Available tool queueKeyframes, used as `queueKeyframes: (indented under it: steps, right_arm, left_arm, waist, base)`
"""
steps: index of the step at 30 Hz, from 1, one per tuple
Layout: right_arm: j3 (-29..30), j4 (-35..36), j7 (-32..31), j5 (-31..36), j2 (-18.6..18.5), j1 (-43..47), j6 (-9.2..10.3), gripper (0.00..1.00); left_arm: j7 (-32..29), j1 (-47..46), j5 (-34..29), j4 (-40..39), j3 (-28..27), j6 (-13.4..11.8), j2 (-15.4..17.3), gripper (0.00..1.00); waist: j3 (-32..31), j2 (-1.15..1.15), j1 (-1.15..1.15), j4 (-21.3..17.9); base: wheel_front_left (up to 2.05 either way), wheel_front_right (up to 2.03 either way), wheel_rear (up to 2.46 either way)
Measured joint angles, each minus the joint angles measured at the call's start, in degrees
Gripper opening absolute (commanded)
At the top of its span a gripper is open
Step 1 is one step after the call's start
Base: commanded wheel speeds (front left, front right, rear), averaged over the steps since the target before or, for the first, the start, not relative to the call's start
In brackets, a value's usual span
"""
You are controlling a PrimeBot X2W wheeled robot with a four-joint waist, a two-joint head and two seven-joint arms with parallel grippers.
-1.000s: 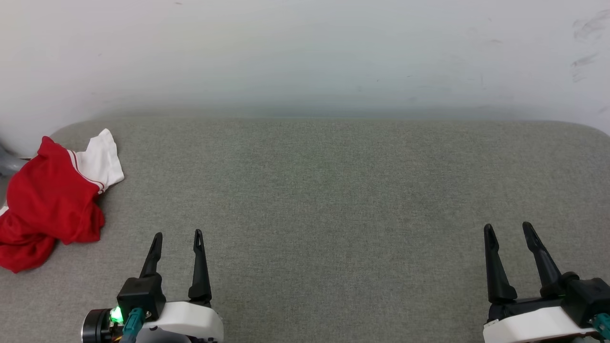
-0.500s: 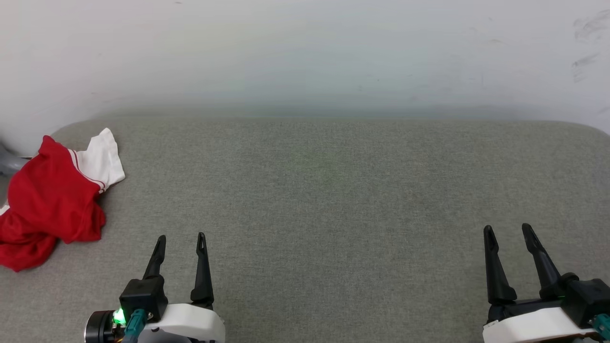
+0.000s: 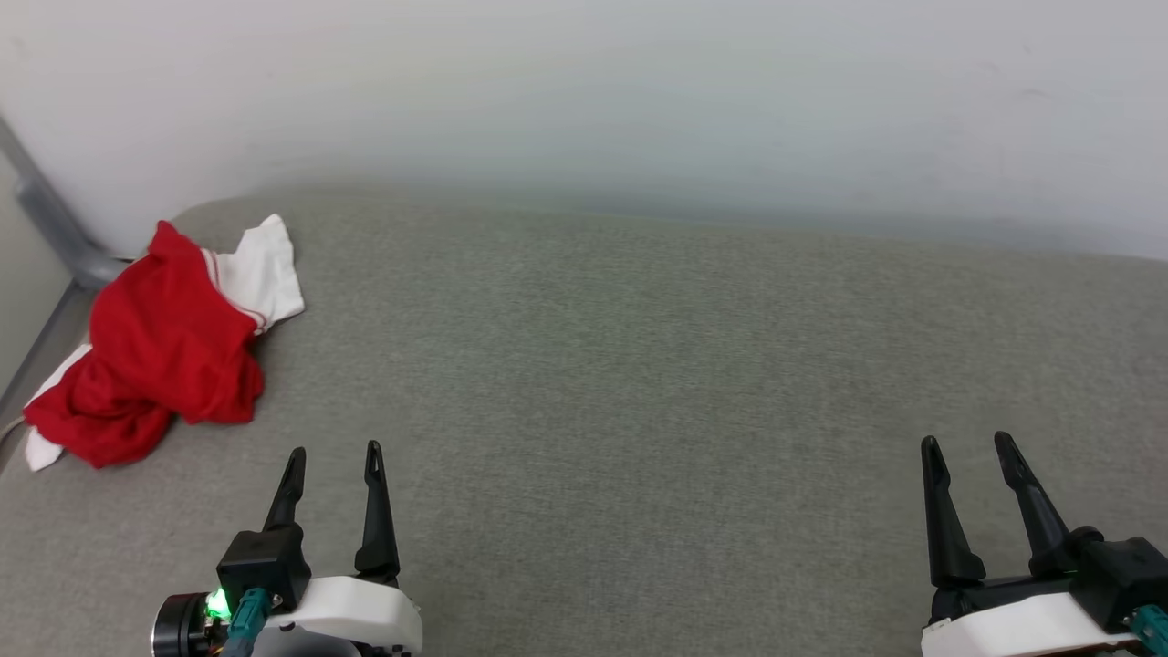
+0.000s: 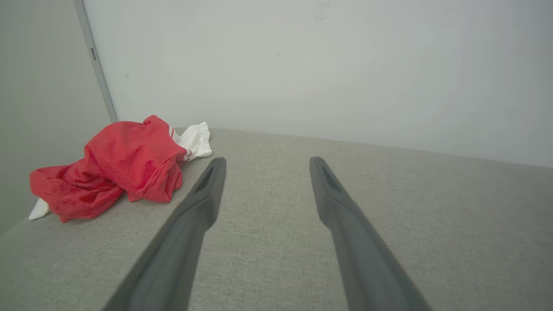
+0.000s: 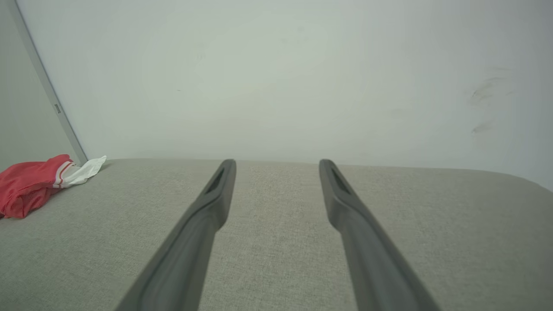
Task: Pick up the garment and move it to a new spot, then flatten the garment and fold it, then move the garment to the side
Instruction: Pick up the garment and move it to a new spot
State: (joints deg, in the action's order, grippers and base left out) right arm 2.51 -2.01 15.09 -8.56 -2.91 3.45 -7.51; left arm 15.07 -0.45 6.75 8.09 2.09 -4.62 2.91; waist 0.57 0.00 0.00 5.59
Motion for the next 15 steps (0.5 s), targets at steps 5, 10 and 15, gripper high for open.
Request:
queueKeyframes:
  steps: [5, 10, 15]
  right_arm:
    - [-0.11, 0.05, -0.01, 0.15, -0.01, 0.08, 0.0, 1.0]
    - [-0.26, 0.14, -0.01, 0.27, 0.0, 0.11, 0.0, 1.0]
    - [-0.36, 0.22, -0.01, 0.49, 0.0, 0.11, 0.0, 1.0]
  left_arm:
    - [0.0, -0.05, 0.07, 0.02, -0.45, -0.1, 0.0, 1.0]
    - [0.0, -0.16, 0.46, 0.09, -0.94, -0.15, 0.0, 1.0]
    - [0.0, -0.37, 0.89, 0.21, -1.26, -0.41, 0.0, 1.0]
  waist:
    - [0.21, 0.0, 0.0, 2.89]
    - [0.53, 0.0, 0.0, 6.96]
    - [0.68, 0.0, 0.0, 9.93]
  base:
    - [0.0, 0.0, 0.0]
    - [0.0, 0.0, 0.0]
    - [0.0, 0.0, 0.0]
